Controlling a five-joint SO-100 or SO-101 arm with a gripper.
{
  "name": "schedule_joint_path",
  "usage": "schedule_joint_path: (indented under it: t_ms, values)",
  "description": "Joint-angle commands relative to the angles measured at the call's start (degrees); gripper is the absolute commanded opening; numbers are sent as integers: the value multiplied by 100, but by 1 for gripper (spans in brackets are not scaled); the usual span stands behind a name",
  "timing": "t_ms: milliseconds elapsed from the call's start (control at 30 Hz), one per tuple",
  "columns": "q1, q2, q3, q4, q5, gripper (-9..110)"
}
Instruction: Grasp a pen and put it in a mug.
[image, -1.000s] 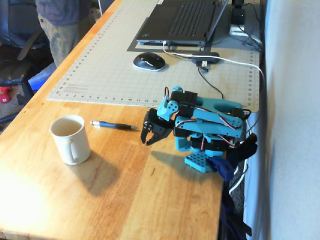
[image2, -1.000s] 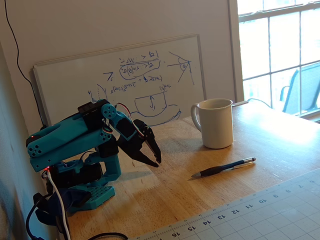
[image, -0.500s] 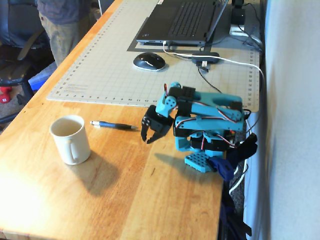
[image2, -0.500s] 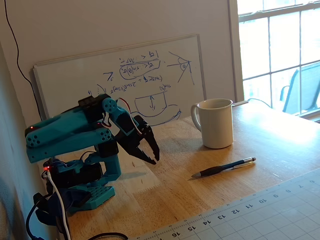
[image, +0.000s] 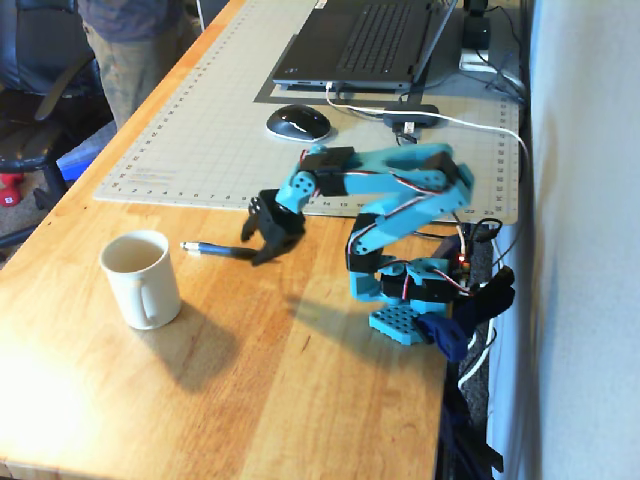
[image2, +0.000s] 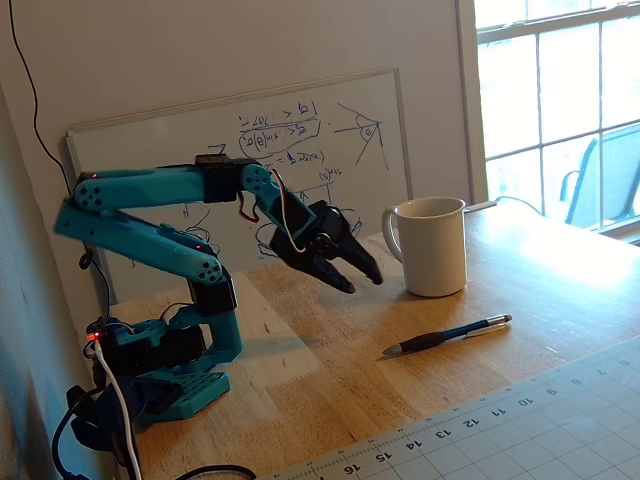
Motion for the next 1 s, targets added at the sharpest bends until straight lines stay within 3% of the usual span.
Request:
schedule_joint_path:
  t_ms: [0, 500, 967]
  values:
    - [352, -765, -721, -729, 958, 22]
    - [853, -3665, -2531, -1494, 3278, 22]
    - [844, -5010, -3138, -1494, 3586, 22]
